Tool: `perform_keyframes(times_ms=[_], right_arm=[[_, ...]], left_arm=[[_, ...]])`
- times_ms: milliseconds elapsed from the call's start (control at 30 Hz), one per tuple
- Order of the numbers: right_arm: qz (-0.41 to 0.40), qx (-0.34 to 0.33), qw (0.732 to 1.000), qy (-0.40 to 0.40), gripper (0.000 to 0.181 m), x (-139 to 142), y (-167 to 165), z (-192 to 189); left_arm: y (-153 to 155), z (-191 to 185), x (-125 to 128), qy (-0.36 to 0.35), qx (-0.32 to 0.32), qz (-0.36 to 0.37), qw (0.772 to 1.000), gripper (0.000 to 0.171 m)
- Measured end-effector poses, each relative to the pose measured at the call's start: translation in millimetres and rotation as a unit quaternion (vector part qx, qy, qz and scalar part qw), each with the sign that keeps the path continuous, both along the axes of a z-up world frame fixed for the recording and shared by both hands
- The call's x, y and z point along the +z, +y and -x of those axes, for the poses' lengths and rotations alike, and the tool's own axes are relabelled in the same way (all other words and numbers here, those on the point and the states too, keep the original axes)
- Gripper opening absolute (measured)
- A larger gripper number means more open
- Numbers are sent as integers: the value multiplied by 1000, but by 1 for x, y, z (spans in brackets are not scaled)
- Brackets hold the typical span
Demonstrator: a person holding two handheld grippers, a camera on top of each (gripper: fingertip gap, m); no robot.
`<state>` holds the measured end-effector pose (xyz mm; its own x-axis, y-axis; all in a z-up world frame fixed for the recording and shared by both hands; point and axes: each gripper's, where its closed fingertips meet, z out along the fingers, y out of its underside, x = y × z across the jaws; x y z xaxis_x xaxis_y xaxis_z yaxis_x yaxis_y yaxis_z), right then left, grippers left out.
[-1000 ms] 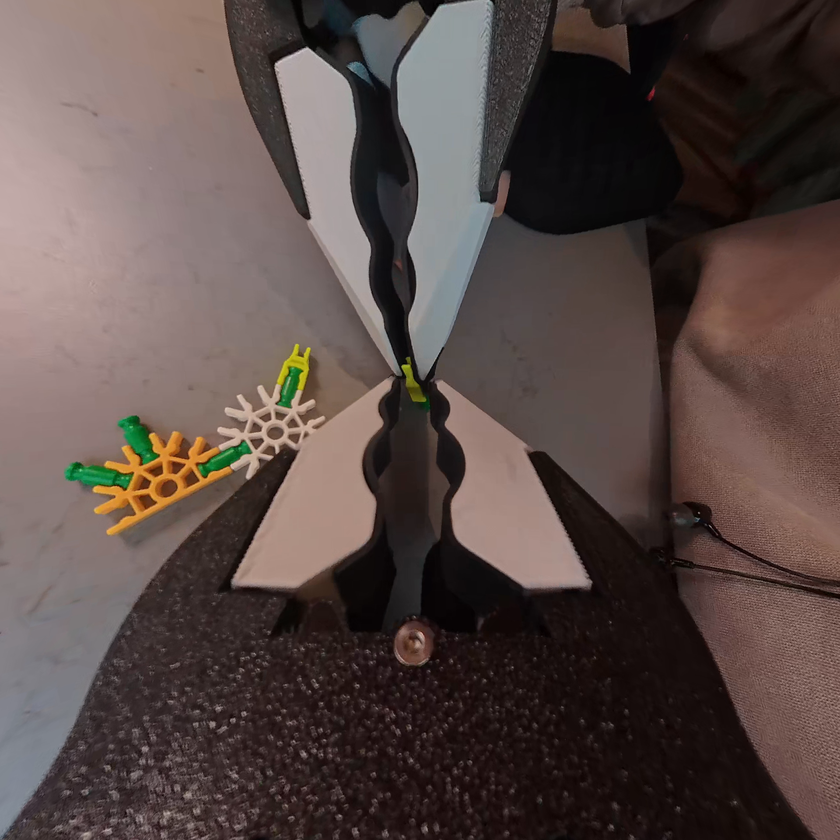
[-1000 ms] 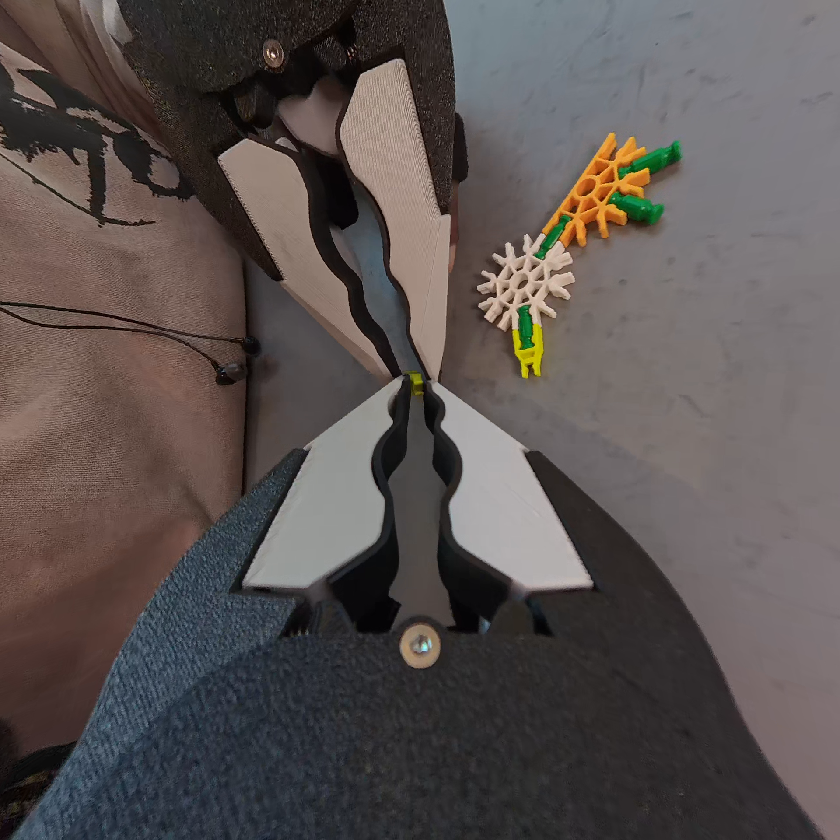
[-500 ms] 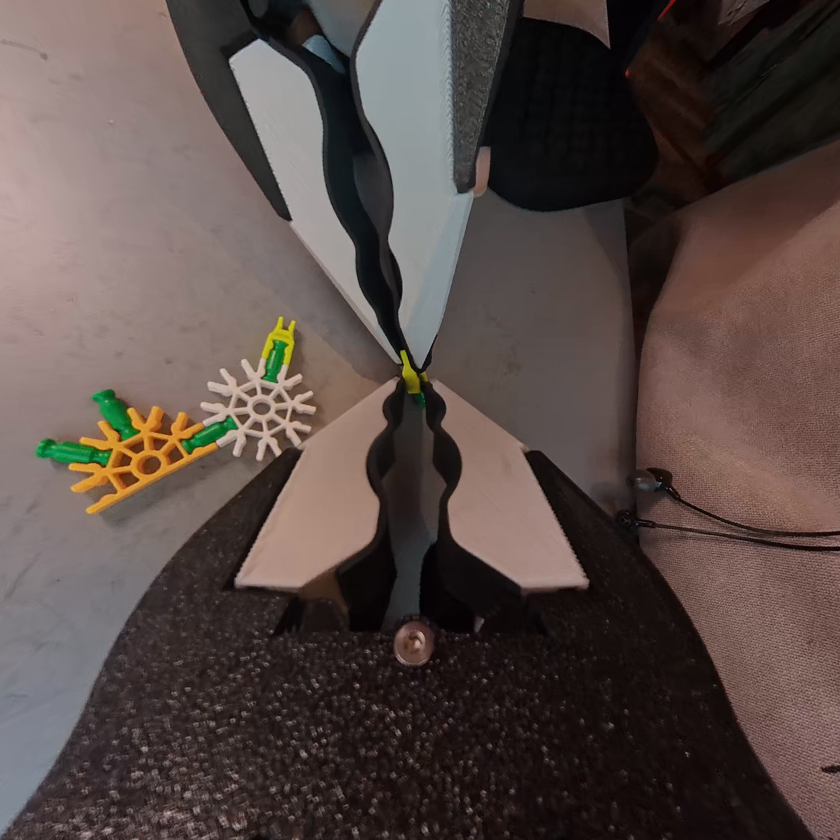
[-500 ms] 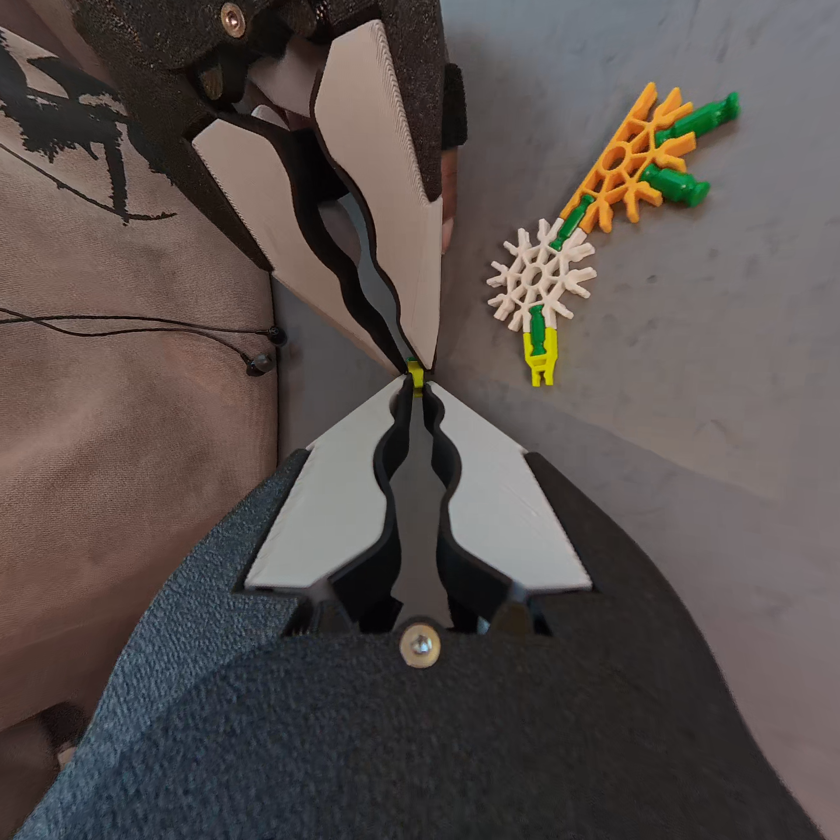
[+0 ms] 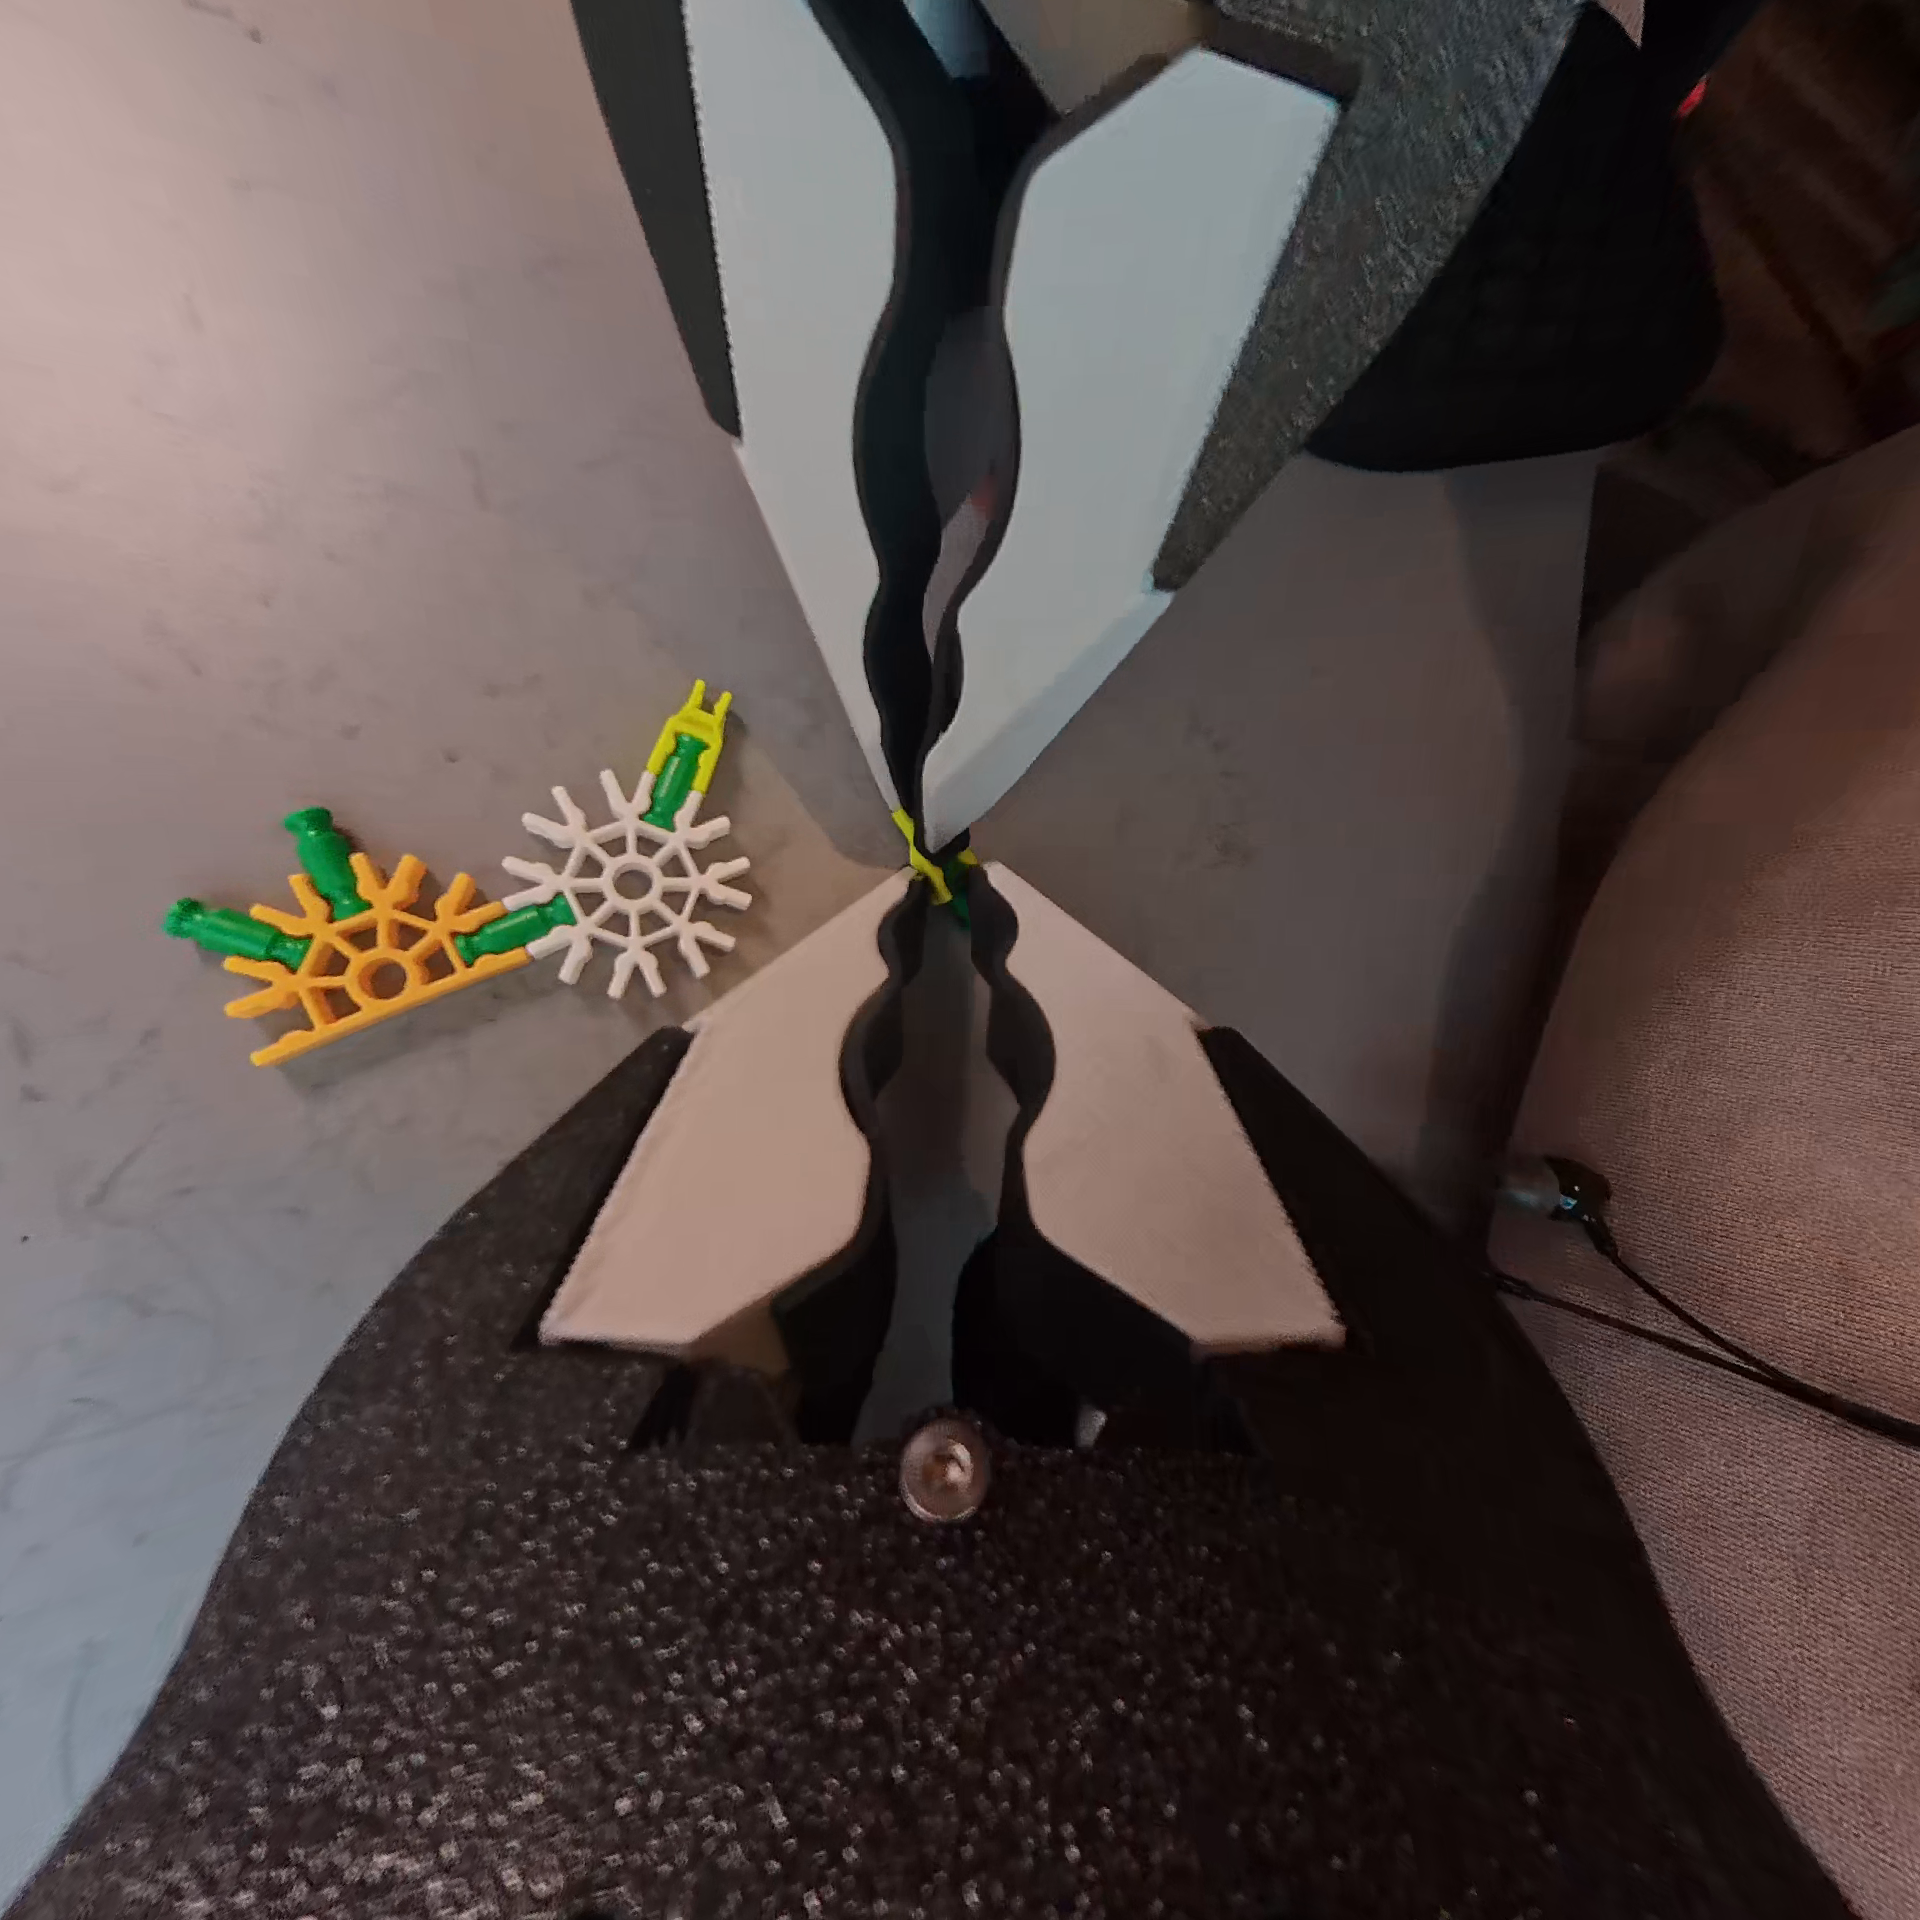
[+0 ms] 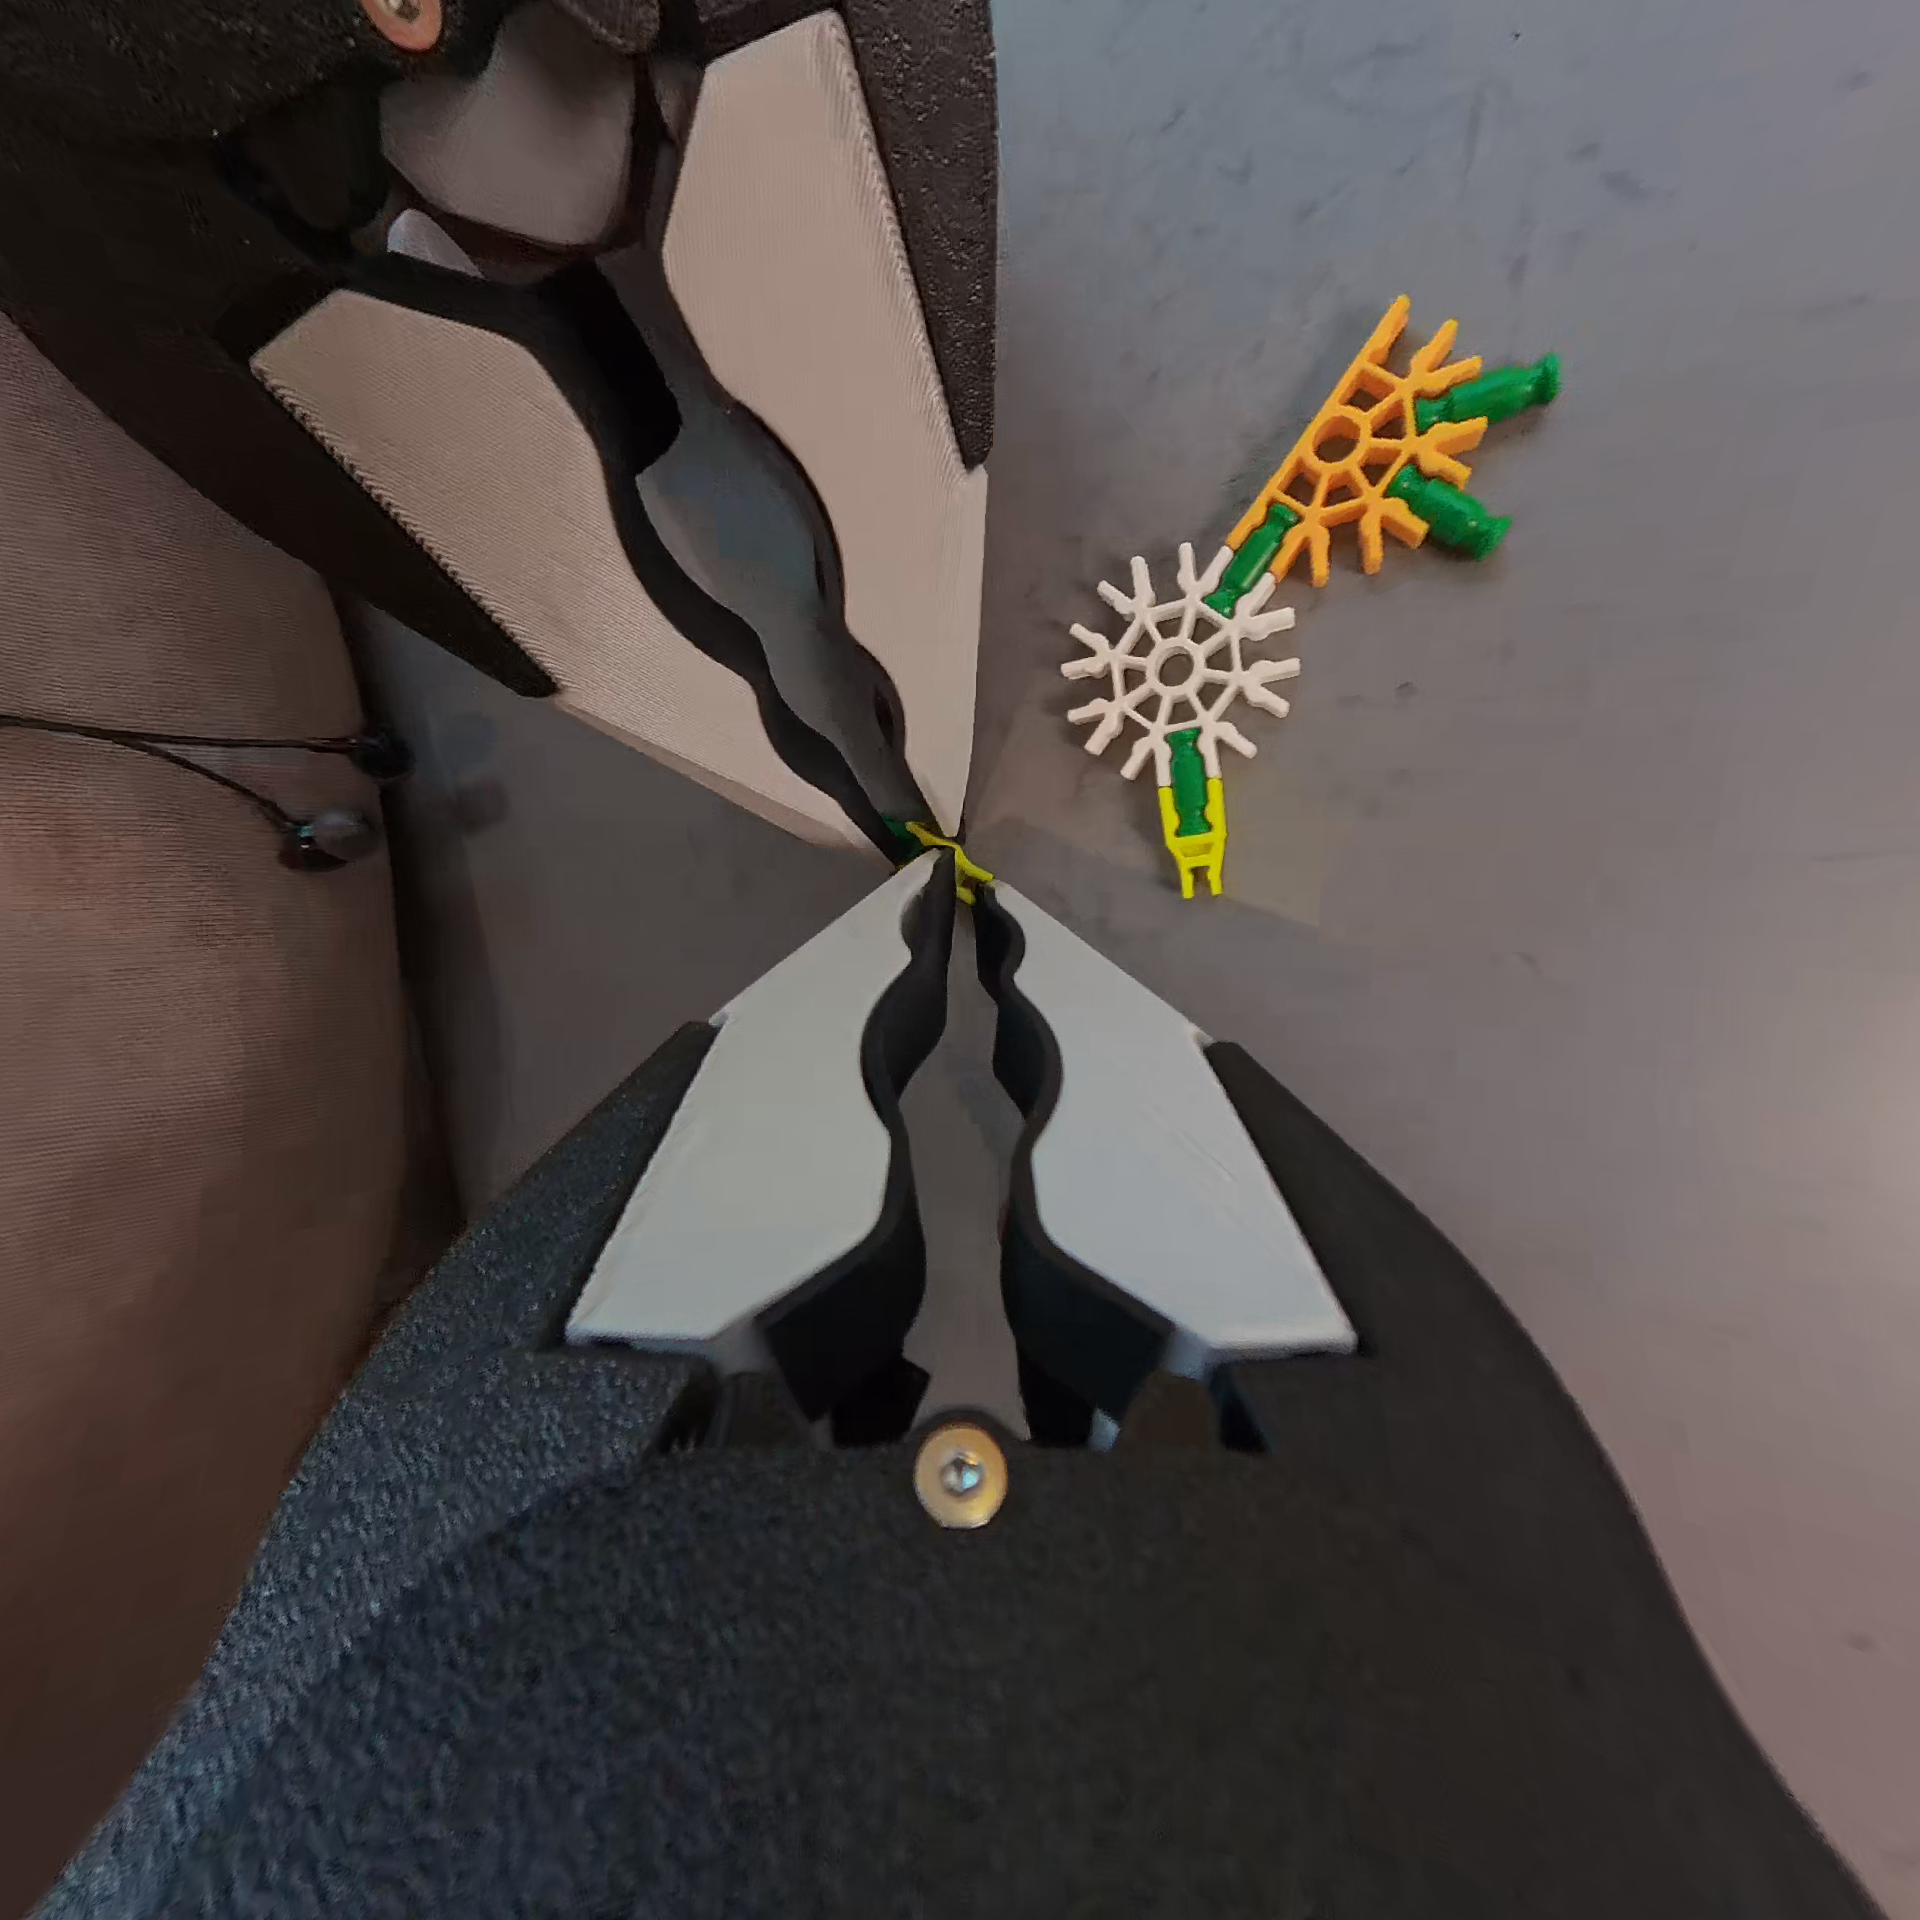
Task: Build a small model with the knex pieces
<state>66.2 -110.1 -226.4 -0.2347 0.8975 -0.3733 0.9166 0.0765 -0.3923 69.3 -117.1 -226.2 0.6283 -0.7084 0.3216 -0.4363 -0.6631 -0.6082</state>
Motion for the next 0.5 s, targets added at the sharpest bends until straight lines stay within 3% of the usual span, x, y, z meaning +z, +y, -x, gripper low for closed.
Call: perform_keyframes(times_ms=[167, 300, 400, 500], right_arm=[[-138, -37, 988, 62, 0, 0, 2, 1], [-278, -59, 952, 116, 0, 1, 6, 2], [-248, -111, 952, 142, 0, 2, 6, -1], [-137, -168, 964, 154, 0, 8, 8, -5]], left_arm=[[0, 0, 0, 20, 6, -25, 999, 6], [0, 0, 0, 40, 10, -54, 998, 6], [0, 0, 0, 50, 11, -68, 996, 6], [-2, 1, 1, 40, 11, -66, 997, 6]])
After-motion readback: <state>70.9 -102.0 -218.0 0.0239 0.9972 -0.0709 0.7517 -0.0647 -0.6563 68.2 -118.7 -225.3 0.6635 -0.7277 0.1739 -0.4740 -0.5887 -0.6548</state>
